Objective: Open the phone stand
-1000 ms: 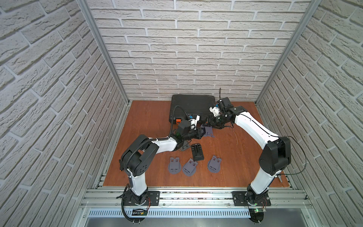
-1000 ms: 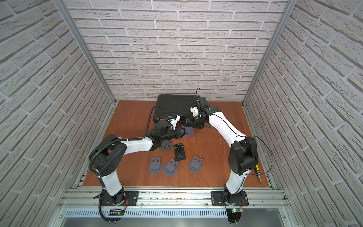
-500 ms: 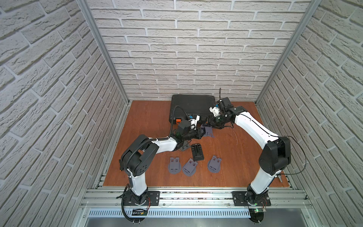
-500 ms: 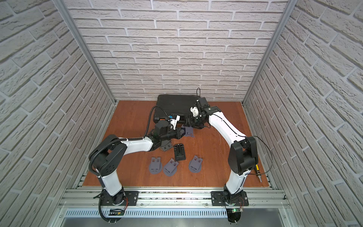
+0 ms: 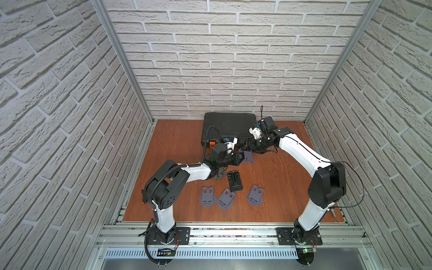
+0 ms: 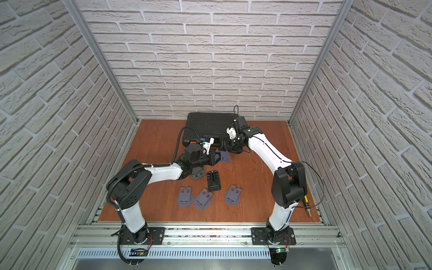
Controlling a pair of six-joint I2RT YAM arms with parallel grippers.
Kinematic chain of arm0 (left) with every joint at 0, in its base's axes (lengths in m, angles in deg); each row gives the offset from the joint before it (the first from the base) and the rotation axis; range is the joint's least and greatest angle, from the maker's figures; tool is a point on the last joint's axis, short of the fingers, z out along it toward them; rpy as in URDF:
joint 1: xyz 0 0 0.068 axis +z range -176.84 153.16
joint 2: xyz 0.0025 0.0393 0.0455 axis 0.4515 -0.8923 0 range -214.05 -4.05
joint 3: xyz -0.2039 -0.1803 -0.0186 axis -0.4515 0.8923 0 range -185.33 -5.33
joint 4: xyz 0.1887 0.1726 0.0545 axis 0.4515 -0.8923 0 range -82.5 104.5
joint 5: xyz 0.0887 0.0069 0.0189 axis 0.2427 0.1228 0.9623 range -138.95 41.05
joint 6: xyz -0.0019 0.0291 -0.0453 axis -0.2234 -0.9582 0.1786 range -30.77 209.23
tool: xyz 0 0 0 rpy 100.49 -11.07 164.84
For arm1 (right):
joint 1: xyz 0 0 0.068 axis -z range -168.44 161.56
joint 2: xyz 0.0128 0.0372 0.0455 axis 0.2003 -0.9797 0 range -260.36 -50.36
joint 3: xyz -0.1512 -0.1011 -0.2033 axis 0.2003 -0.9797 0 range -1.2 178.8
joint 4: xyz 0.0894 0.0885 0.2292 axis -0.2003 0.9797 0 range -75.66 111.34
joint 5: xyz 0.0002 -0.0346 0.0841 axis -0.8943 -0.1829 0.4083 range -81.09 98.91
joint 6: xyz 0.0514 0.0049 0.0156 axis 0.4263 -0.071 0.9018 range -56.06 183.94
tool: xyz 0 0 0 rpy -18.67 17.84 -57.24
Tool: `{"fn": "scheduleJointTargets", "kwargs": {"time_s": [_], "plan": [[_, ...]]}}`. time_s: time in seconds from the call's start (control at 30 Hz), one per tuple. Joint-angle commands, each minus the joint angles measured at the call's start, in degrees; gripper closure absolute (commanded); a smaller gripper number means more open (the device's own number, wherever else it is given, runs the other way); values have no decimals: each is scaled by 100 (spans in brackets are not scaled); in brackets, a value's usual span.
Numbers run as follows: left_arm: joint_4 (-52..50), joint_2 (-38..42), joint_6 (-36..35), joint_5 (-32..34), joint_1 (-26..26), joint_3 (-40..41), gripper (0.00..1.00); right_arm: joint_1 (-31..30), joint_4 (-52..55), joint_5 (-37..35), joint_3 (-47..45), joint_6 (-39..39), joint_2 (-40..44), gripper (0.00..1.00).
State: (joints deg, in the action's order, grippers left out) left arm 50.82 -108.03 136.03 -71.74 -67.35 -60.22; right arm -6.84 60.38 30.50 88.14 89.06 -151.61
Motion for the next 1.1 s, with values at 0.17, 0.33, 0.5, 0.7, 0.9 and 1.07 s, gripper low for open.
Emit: {"fn": "scheduleJointTargets", "kwargs": {"time_s": [0.17, 0.33, 0.5, 0.7, 0.9, 1.07], "plan": [[223, -109, 386, 474, 202, 81, 100, -30, -261, -399, -186, 142, 702, 81], [281, -198, 729, 623, 382, 175, 100, -30, -271, -488, -316, 137, 960, 82], [394, -331, 1094, 670, 536, 172, 100, -84, -348, -648, -632, 157, 1217, 82], [469, -369, 1281, 605, 579, 52, 100, -225, -480, -721, -942, 220, 1393, 82], [531, -324, 1483, 543, 605, -17, 100, -479, -673, -852, -1219, 334, 1426, 83], [579, -307, 1777, 474, 680, -38, 100, -676, -728, -1031, -1314, 377, 1483, 83]]}}
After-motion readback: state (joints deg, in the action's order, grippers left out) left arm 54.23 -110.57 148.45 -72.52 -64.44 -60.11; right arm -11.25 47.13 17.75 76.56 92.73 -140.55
